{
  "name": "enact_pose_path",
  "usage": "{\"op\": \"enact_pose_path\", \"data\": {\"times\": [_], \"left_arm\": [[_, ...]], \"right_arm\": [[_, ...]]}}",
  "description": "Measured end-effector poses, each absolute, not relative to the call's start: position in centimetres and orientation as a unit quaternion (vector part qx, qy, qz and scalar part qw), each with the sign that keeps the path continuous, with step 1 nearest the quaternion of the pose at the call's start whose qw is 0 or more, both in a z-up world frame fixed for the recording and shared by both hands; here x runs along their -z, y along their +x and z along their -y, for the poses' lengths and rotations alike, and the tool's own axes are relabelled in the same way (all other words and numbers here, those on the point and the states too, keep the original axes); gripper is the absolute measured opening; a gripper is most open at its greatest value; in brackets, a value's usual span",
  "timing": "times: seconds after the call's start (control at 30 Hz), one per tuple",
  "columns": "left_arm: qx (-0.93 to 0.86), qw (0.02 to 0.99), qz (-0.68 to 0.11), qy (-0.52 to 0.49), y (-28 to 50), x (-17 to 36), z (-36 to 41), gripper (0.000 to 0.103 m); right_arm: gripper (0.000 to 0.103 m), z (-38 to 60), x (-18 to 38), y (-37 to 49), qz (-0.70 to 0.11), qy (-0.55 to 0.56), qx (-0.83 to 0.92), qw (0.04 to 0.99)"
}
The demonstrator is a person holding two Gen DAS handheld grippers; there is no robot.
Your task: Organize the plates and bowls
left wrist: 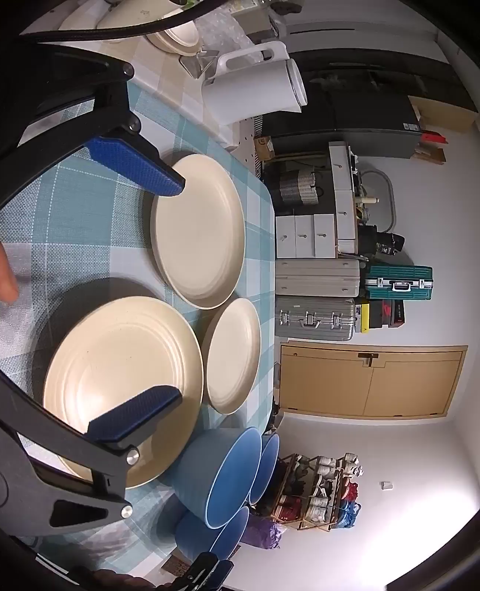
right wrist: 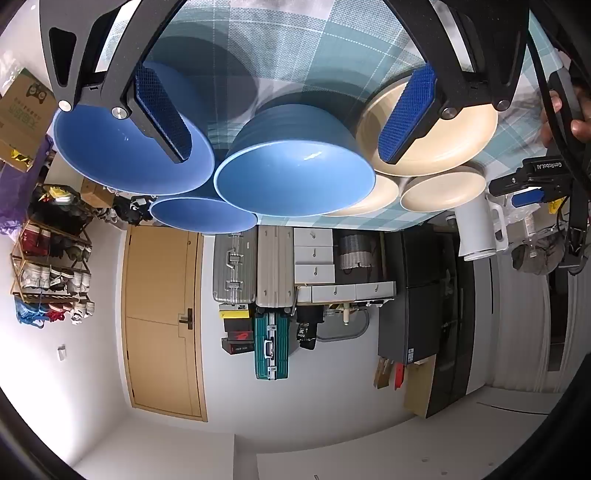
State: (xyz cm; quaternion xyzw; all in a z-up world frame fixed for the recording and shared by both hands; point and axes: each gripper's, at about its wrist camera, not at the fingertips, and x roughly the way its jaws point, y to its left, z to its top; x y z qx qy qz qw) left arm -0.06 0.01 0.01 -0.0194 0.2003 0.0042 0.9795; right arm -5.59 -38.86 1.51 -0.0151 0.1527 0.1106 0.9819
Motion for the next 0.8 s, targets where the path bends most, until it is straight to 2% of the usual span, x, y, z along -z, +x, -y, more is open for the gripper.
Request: {"op": "enact_pose_path", "data": {"times": [0.8], "left_arm": [[-0.003,0.978,-0.208,-0.02,-0.02,0.0,-0.01,0.102]], "right_arm": [[0.103,38.87,-1.48,-5.52,-0.156,-0.013,-0.11,0.982]]}}
